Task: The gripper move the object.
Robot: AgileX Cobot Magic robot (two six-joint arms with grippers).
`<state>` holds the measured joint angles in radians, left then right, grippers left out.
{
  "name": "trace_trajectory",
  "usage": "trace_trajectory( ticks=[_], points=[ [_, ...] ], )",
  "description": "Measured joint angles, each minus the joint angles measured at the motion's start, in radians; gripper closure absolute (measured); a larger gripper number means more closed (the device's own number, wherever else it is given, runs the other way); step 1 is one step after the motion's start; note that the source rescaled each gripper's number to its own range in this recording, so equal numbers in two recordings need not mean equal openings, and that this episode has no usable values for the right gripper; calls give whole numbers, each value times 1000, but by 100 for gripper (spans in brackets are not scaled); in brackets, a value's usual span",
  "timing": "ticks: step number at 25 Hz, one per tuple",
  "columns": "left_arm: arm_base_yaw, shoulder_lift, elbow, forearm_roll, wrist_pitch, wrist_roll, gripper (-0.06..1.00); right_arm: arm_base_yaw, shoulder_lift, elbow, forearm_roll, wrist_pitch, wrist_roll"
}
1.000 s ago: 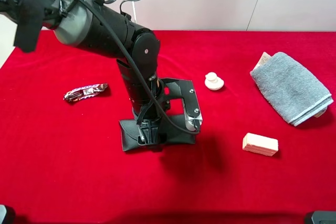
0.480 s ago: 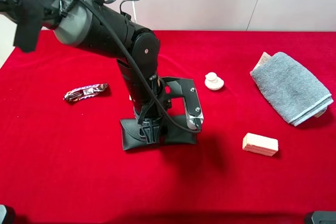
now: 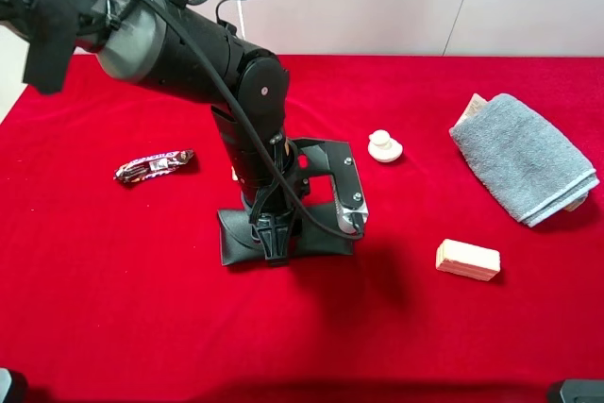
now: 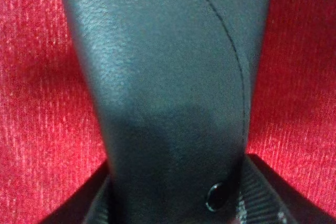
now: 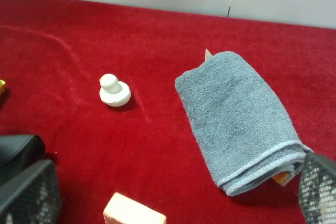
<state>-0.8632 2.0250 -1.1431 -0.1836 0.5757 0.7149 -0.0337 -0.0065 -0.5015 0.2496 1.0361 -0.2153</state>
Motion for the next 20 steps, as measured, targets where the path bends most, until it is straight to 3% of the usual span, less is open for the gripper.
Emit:
trace_trajectory(
  ticks=[20],
  points=[
    [0,0,-28,1,15,-21,92,0,0,0,0,0,0]
  ],
)
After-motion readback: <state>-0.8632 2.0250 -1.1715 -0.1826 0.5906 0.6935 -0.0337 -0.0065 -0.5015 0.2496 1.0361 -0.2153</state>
